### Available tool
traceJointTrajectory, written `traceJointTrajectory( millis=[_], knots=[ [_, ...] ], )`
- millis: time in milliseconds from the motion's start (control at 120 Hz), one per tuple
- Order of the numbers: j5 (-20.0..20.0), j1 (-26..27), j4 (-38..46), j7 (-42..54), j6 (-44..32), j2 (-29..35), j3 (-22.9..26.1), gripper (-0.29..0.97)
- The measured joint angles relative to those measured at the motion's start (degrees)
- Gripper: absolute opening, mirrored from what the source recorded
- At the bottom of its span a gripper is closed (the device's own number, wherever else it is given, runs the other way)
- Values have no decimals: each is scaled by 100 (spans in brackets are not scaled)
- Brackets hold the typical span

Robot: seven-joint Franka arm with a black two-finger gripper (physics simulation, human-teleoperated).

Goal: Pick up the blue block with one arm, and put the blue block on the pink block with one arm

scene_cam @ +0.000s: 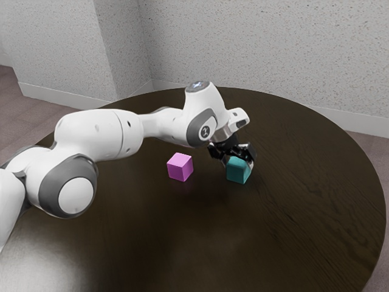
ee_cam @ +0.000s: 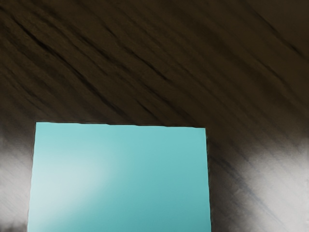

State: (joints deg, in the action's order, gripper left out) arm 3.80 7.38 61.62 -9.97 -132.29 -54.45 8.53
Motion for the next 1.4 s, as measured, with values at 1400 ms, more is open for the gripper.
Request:
traceJointTrajectory(
  millis=[1400],
  knots=[
    [112, -86, 24, 183, -583, -317, 113, 60]
  ],
)
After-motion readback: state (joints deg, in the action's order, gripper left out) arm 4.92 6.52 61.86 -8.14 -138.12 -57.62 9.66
